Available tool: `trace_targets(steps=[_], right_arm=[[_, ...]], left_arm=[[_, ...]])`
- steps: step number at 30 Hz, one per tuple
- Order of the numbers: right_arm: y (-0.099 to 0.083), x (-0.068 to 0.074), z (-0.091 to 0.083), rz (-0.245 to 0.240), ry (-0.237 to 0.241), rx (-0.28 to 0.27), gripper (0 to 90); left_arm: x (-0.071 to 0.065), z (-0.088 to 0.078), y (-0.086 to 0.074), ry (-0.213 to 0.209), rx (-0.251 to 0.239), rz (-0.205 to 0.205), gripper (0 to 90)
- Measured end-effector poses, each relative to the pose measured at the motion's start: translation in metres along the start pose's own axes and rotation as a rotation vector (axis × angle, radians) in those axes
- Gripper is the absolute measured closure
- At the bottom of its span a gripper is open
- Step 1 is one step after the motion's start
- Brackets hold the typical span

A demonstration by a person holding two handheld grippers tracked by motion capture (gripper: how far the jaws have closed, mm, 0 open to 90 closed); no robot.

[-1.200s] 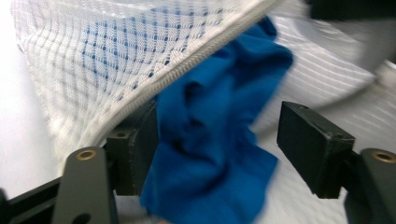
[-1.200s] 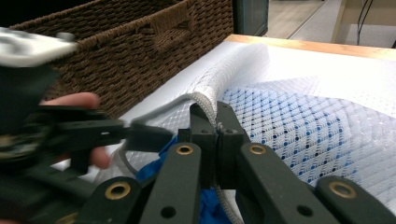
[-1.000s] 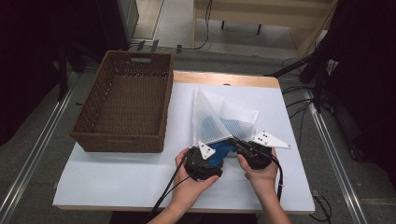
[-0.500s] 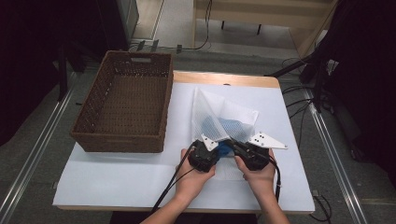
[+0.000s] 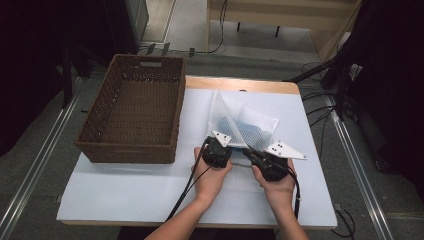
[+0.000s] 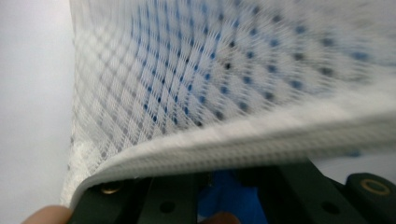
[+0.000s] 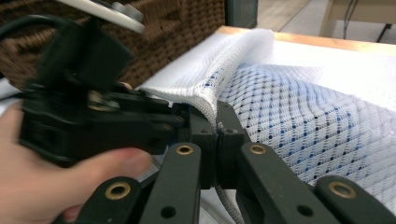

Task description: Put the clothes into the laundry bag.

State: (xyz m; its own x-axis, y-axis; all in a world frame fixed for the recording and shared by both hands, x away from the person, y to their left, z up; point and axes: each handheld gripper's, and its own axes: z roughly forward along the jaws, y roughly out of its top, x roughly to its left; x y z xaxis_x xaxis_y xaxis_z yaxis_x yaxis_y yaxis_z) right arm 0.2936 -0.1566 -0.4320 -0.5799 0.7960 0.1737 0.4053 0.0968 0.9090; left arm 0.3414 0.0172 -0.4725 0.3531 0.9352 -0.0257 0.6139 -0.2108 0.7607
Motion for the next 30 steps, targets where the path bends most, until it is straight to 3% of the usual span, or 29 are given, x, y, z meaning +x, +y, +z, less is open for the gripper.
trace_targets(steps=[3, 6, 10, 13, 15, 17, 18, 20, 22, 23, 25, 27, 30], right_arm=[[-0.003, 0.001, 0.002, -0.009, -0.039, 0.003, 89.6], [-0.004, -0.002, 0.003, 0.010, -0.036, 0.009, 89.6], [-0.004, -0.007, 0.004, 0.045, -0.007, 0.003, 89.4], [-0.004, -0.007, 0.004, 0.062, 0.002, 0.011, 89.4], [-0.004, -0.006, 0.005, 0.070, 0.014, 0.010, 89.4], [-0.003, -0.004, 0.004, 0.062, 0.016, 0.013, 89.3], [-0.003, -0.003, 0.004, 0.051, 0.023, 0.009, 89.3], [-0.004, -0.003, 0.004, 0.045, 0.022, 0.008, 89.3], [-0.004, -0.004, 0.004, 0.054, 0.019, 0.011, 89.3], [-0.004, -0.005, 0.003, 0.056, 0.019, 0.009, 89.3], [-0.004, -0.007, 0.002, 0.063, 0.015, 0.009, 89.3], [-0.004, -0.008, 0.001, 0.066, 0.012, 0.002, 89.2], [-0.003, -0.007, 0.001, 0.059, 0.018, 0.001, 89.3]], left_arm=[[0.003, -0.006, -0.001, -0.068, -0.013, -0.006, 74.6], [0.005, -0.021, -0.003, -0.156, -0.038, -0.007, 61.3], [0.002, -0.038, -0.013, -0.175, -0.061, 0.018, 47.9], [-0.004, -0.036, -0.018, -0.165, -0.033, 0.054, 44.1], [-0.009, -0.026, -0.021, -0.148, 0.037, 0.040, 40.0], [-0.014, -0.024, -0.022, -0.107, 0.031, 0.072, 36.1], [-0.016, -0.024, -0.022, -0.092, 0.034, 0.067, 34.5], [-0.020, -0.029, -0.021, -0.041, -0.018, 0.043, 32.2], [-0.021, -0.038, -0.022, -0.018, -0.094, 0.019, 32.8], [-0.022, -0.040, -0.022, -0.013, -0.105, 0.020, 32.5], [-0.020, -0.039, -0.022, -0.008, -0.069, 0.025, 27.7], [-0.014, -0.037, -0.023, 0.025, -0.045, 0.024, 24.8], [-0.008, -0.029, -0.027, -0.024, 0.027, -0.014, 31.7]])
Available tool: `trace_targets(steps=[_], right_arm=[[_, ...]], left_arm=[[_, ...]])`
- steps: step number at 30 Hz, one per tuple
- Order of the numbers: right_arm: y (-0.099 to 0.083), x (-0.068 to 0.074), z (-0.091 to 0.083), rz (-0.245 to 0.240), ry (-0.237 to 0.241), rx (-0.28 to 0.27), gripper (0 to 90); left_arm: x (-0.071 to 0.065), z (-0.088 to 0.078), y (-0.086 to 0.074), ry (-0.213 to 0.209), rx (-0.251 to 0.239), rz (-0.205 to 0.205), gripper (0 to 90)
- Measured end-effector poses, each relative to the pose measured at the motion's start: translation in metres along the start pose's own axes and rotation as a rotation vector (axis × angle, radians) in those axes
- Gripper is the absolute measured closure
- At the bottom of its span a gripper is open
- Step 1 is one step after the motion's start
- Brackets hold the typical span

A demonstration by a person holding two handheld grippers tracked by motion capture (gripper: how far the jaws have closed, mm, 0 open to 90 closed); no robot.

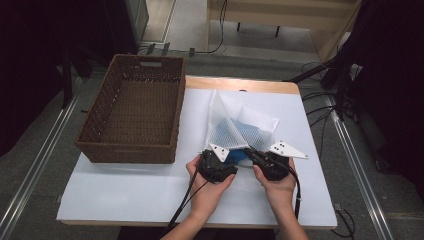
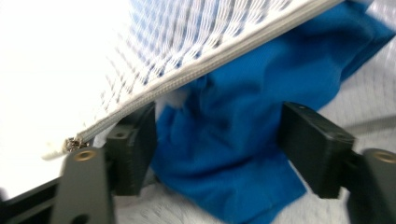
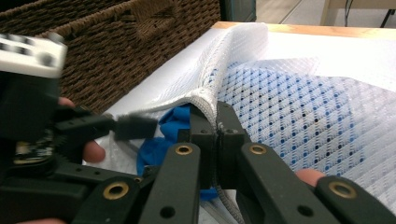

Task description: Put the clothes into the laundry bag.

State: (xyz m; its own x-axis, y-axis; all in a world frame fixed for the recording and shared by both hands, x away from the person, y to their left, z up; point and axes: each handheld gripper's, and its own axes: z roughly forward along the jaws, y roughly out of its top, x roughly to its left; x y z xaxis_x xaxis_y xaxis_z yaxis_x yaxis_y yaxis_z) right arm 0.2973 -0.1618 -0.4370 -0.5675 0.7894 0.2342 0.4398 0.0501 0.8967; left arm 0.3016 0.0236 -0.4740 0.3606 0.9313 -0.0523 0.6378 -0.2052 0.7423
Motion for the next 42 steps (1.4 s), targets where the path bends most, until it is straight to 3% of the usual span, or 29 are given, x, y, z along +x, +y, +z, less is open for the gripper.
trace_targets(steps=[2, 8, 11, 13, 16, 17, 20, 22, 23, 25, 27, 28, 30, 33, 35, 36, 38, 42], right_arm=[[-0.001, 0.002, 0.003, -0.004, 0.005, 0.012, 89.3], [-0.003, 0.013, 0.008, -0.040, 0.021, 0.025, 89.5], [-0.003, 0.015, 0.008, -0.041, 0.021, 0.022, 89.5], [-0.004, 0.016, 0.009, -0.041, 0.023, 0.024, 89.6], [-0.005, 0.019, 0.010, -0.035, 0.016, 0.023, 89.7], [-0.005, 0.019, 0.010, -0.035, 0.016, 0.023, 89.7], [-0.002, 0.020, 0.006, -0.028, -0.004, -0.013, 89.7], [0.002, 0.019, 0.001, -0.016, -0.011, -0.032, 89.8], [0.003, 0.018, -0.001, -0.016, -0.015, -0.034, 89.8], [0.003, 0.016, -0.002, -0.013, -0.027, -0.039, 89.8], [0.002, 0.014, -0.002, 0.000, -0.032, -0.037, 89.8], [0.001, 0.013, -0.002, 0.000, -0.032, -0.032, 89.8], [0.001, 0.013, -0.001, -0.006, -0.032, -0.029, 89.8], [0.001, 0.014, 0.000, -0.004, -0.035, -0.029, 89.8], [0.001, 0.012, -0.001, -0.005, -0.038, -0.031, 89.8], [0.001, 0.011, -0.001, -0.001, -0.039, -0.030, 89.9], [0.001, 0.009, -0.001, 0.004, -0.042, -0.032, 89.8], [0.000, 0.008, 0.001, 0.006, -0.045, -0.029, 89.8]], left_arm=[[-0.002, 0.001, 0.000, -0.008, 0.005, 0.017, 37.4], [-0.002, 0.004, 0.003, -0.074, 0.006, 0.011, 78.6], [-0.001, 0.008, 0.008, -0.125, 0.014, -0.024, 80.7], [-0.002, 0.011, 0.012, -0.133, 0.010, -0.022, 81.4], [-0.003, 0.012, 0.017, -0.140, -0.049, -0.058, 82.3], [-0.003, 0.011, 0.020, -0.155, -0.087, -0.074, 82.3], [-0.006, 0.012, 0.026, -0.160, -0.166, -0.073, 82.6], [-0.007, 0.015, 0.030, -0.142, -0.189, -0.085, 82.6], [-0.006, 0.018, 0.031, -0.136, -0.185, -0.097, 82.5], [-0.002, 0.027, 0.031, -0.086, -0.160, -0.094, 82.4], [0.006, 0.037, 0.030, -0.054, -0.095, -0.158, 82.4], [0.011, 0.037, 0.031, -0.053, -0.087, -0.190, 82.1], [0.011, 0.038, 0.034, -0.031, -0.084, -0.163, 81.5], [0.010, 0.036, 0.031, -0.079, -0.045, -0.133, 68.2], [0.010, 0.027, 0.026, -0.102, -0.056, -0.114, 55.8], [0.011, 0.021, 0.023, -0.090, -0.048, -0.113, 52.2], [0.013, 0.012, 0.018, -0.108, -0.055, -0.132, 50.3], [0.005, -0.004, 0.009, -0.104, -0.064, -0.088, 40.4]])
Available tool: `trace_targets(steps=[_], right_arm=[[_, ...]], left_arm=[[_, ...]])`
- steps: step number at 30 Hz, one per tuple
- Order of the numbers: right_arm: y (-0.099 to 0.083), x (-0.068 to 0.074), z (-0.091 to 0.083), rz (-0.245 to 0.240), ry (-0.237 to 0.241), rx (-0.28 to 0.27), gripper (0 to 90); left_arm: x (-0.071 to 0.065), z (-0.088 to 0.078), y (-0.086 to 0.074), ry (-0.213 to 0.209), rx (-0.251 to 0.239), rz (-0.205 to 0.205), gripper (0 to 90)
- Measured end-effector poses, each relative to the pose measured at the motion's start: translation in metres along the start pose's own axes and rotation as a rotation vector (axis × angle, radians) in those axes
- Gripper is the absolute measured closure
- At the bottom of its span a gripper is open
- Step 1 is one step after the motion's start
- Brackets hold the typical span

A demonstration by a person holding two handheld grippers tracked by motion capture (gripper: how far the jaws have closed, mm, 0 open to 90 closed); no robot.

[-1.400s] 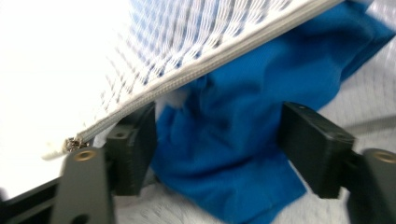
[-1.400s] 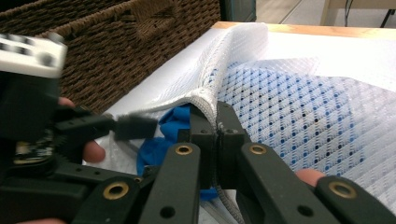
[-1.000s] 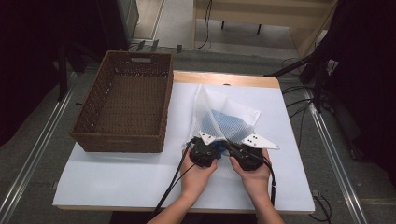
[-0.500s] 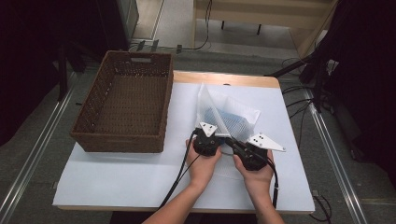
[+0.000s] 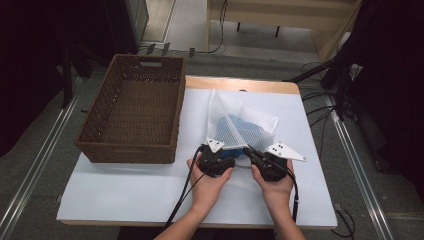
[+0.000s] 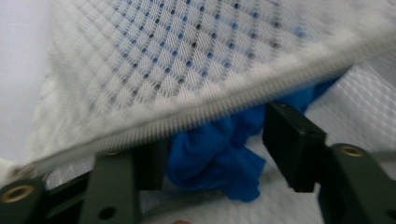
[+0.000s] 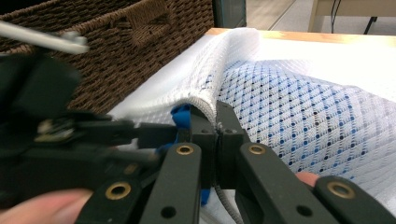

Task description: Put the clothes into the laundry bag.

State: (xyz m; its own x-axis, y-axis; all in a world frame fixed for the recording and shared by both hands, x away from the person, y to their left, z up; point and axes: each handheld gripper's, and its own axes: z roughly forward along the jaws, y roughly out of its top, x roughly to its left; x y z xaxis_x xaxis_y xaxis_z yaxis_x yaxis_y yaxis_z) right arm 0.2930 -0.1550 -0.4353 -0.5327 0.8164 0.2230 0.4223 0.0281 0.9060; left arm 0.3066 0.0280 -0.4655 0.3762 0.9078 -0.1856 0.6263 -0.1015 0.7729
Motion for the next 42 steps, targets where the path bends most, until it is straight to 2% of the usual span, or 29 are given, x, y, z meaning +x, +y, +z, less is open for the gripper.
trace_targets(steps=[3, 4, 6, 9, 14, 16, 18, 22, 25, 27, 29, 31, 32, 33, 36, 39, 42], right_arm=[[0.000, 0.001, 0.000, -0.001, 0.003, -0.002, 89.8], [0.000, 0.001, 0.000, -0.002, 0.002, -0.001, 89.8], [0.000, 0.002, -0.001, 0.001, 0.004, 0.001, 89.8], [0.000, 0.002, -0.001, 0.000, 0.005, 0.001, 89.8], [-0.002, 0.002, 0.003, 0.000, 0.021, 0.017, 89.9], [-0.002, 0.003, 0.003, -0.006, 0.023, 0.018, 89.9], [-0.002, 0.004, 0.002, -0.001, 0.020, 0.010, 89.9], [0.000, 0.001, -0.003, 0.012, 0.006, -0.015, 90.0], [0.001, 0.000, -0.005, 0.012, -0.004, -0.029, 90.0], [0.001, 0.001, -0.005, 0.009, -0.005, -0.033, 90.0], [0.000, 0.001, -0.004, 0.005, -0.004, -0.030, 90.0], [-0.001, 0.001, -0.002, 0.003, -0.005, -0.020, 90.0], [-0.002, 0.001, -0.002, 0.003, -0.003, -0.014, 90.0], [-0.003, 0.001, -0.001, -0.001, -0.007, -0.011, 90.0], [-0.005, -0.001, 0.000, 0.001, -0.013, -0.003, 90.0], [-0.005, -0.005, 0.000, 0.013, -0.021, -0.003, 90.0], [-0.006, -0.006, 0.001, 0.013, -0.022, -0.003, 90.0]], left_arm=[[-0.004, 0.004, -0.004, 0.019, 0.037, 0.029, 37.2], [-0.003, 0.009, -0.005, 0.030, 0.064, 0.023, 37.5], [-0.004, 0.012, -0.005, 0.054, 0.063, 0.036, 42.4], [-0.010, 0.016, -0.002, 0.059, 0.077, 0.084, 53.8], [-0.020, 0.025, 0.003, -0.005, 0.089, 0.086, 71.3], [-0.021, 0.027, 0.007, -0.028, 0.076, 0.066, 77.9], [-0.018, 0.031, 0.010, -0.071, 0.071, 0.009, 80.7], [-0.007, 0.033, 0.017, -0.062, -0.005, -0.070, 81.8], [-0.005, 0.029, 0.023, -0.055, -0.111, -0.090, 82.2], [-0.005, 0.030, 0.027, -0.037, -0.137, -0.097, 82.2], [0.000, 0.038, 0.028, -0.016, -0.118, -0.134, 81.8], [0.010, 0.050, 0.026, -0.001, -0.067, -0.204, 81.2], [0.015, 0.053, 0.026, -0.028, -0.033, -0.247, 80.6], [0.017, 0.054, 0.027, -0.053, -0.014, -0.250, 79.1], [0.015, 0.046, 0.027, -0.046, 0.025, -0.141, 67.8], [0.017, 0.033, 0.021, -0.076, 0.033, -0.101, 57.1], [0.017, 0.016, 0.014, -0.095, 0.018, -0.037, 51.7]])
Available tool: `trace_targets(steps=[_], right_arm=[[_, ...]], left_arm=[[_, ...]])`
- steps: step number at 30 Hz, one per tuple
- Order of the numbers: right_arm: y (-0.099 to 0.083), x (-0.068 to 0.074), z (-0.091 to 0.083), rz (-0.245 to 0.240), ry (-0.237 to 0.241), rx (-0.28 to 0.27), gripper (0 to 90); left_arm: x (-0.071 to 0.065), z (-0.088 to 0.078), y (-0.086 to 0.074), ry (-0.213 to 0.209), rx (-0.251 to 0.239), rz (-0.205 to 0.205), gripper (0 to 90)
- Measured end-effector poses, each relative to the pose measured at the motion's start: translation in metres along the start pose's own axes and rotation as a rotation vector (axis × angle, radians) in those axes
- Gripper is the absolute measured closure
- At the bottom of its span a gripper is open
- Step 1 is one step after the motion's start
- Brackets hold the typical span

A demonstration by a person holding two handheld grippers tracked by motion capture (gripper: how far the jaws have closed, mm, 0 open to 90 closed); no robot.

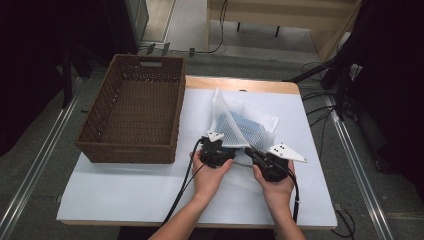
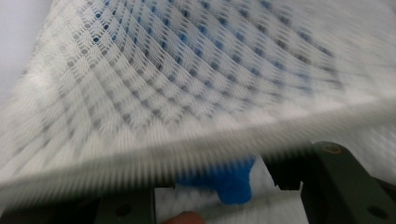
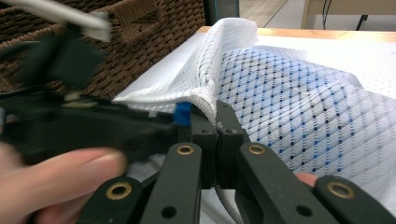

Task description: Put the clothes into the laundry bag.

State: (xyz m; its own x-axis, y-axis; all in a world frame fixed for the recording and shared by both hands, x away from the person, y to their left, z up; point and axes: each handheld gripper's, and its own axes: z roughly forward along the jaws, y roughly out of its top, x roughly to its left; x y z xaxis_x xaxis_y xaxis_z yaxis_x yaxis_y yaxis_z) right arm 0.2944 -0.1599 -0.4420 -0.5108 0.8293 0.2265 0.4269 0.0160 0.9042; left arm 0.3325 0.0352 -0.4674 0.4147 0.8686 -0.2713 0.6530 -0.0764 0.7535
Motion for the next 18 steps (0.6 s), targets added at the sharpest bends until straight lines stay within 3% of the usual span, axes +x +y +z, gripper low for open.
trace_targets(steps=[4, 7, 9, 12, 16, 18], right_arm=[[-0.001, 0.000, 0.002, 0.002, 0.003, 0.007, 90.0], [-0.004, 0.000, 0.003, 0.002, 0.007, 0.018, 89.9], [-0.005, -0.001, 0.004, 0.005, 0.007, 0.018, 89.9], [-0.004, 0.000, 0.003, 0.006, 0.011, 0.016, 89.9], [-0.004, 0.000, 0.003, -0.001, 0.013, 0.014, 89.9], [-0.005, -0.001, 0.003, 0.002, 0.012, 0.017, 89.9]], left_arm=[[-0.006, -0.023, -0.006, -0.013, -0.036, 0.101, 47.0], [-0.008, -0.031, -0.010, -0.004, -0.025, 0.125, 47.4], [-0.008, -0.025, -0.013, 0.021, 0.017, 0.127, 48.8], [-0.007, -0.008, -0.016, 0.063, 0.062, 0.079, 49.7], [-0.016, 0.006, -0.012, 0.162, 0.067, 0.128, 55.0], [-0.017, 0.010, -0.007, 0.175, 0.081, 0.129, 60.1]])
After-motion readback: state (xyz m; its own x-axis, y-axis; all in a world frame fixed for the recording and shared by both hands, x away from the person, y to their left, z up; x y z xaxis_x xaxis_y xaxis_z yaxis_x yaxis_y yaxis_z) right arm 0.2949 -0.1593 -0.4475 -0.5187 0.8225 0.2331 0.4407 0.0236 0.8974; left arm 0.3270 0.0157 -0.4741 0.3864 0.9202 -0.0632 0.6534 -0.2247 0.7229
